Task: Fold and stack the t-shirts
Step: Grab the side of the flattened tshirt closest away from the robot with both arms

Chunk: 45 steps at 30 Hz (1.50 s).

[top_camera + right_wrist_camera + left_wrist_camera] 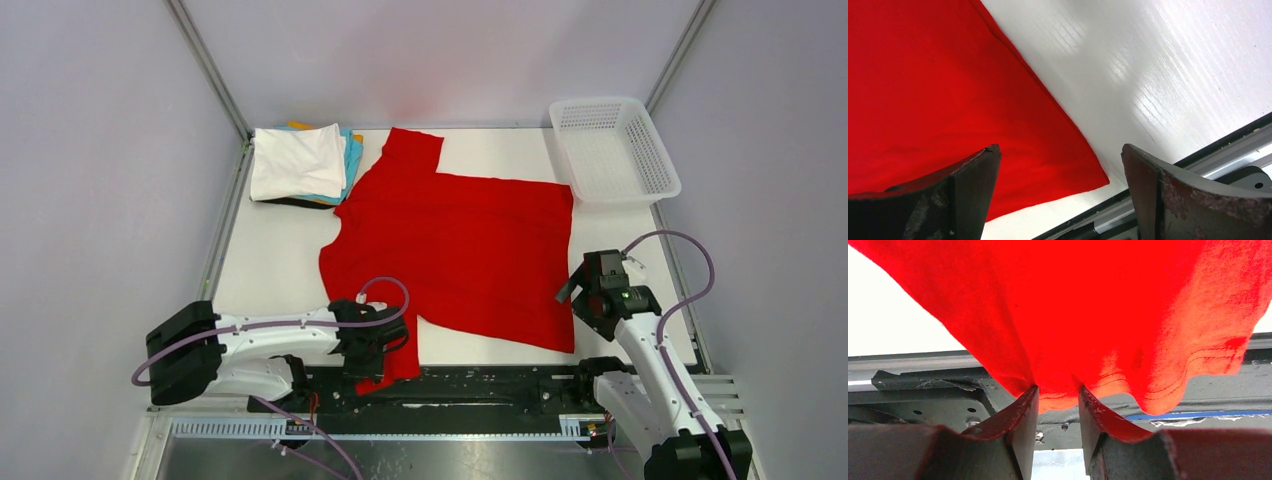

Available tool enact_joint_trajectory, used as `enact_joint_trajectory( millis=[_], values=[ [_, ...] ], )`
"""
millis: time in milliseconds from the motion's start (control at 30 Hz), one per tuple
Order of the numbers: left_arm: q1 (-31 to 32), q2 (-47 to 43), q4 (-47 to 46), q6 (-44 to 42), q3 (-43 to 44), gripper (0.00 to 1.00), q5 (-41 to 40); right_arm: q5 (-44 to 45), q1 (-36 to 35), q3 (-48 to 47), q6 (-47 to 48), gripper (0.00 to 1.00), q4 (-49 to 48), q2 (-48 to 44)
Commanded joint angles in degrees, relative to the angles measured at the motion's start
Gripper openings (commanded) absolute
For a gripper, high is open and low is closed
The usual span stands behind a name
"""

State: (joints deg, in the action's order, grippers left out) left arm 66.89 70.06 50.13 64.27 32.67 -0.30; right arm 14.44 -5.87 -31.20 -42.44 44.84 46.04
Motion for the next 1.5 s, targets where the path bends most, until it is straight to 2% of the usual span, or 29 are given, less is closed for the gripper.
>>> enact_joint_trajectory(
  millis=[0,67,100,167,300,467,600,733,867,1000,1267,1467],
  values=[
    [2.74,5.72,-4.66,2.09,-3.36,0.32,2.45,-0.51,0.32,-0.77,-0.88,0.99,3.41,-1.71],
    [3.47,7.68,-4.60,2.57,-3.04,0.27,1.69,-1.50,0.33,-0.74,-0.73,1.00,4.20,-1.91],
    [3.92,8.64,-4.67,2.92,-2.70,0.21,1.35,-1.65,0.33,-0.73,-0.65,1.00,4.81,-2.00],
    [4.75,9.94,-4.51,3.28,-2.01,0.00,0.71,-2.09,0.33,-0.72,-0.20,0.99,5.71,-2.37],
    [5.00,9.38,-1.29,2.04,-0.04,0.00,-1.29,-3.86,0.33,-0.59,-0.66,0.99,7.63,-4.50],
    [5.00,3.43,6.40,0.84,4.37,0.00,-6.70,-7.15,0.33,1.72,-5.22,1.00,7.46,-7.01],
    [5.00,-0.57,8.86,0.15,6.36,0.00,-8.60,-9.01,0.33,4.64,-8.28,1.00,6.56,-7.66],
    [5.00,-4.31,9.36,-0.31,6.79,0.00,-7.58,-11.42,0.40,7.73,-10.30,0.97,6.03,-7.14],
    [5.00,-6.66,15.54,0.15,7.98,0.00,-6.82,-14.21,0.33,8.28,-11.18,0.93,7.10,-7.84],
    [5.00,-9.47,17.87,-0.70,8.92,0.00,-4.09,-13.92,0.33,9.93,-12.20,0.90,6.75,-8.77],
    [5.00,-11.85,20.26,-0.84,9.87,0.00,-1.10,-10.64,0.33,10.46,-13.57,0.73,1.14,-7.90],
    [4.96,-13.91,20.50,1.74,9.72,0.00,-0.04,-9.26,0.33,10.11,-12.73,0.53,1.00,-6.99]
  ],
)
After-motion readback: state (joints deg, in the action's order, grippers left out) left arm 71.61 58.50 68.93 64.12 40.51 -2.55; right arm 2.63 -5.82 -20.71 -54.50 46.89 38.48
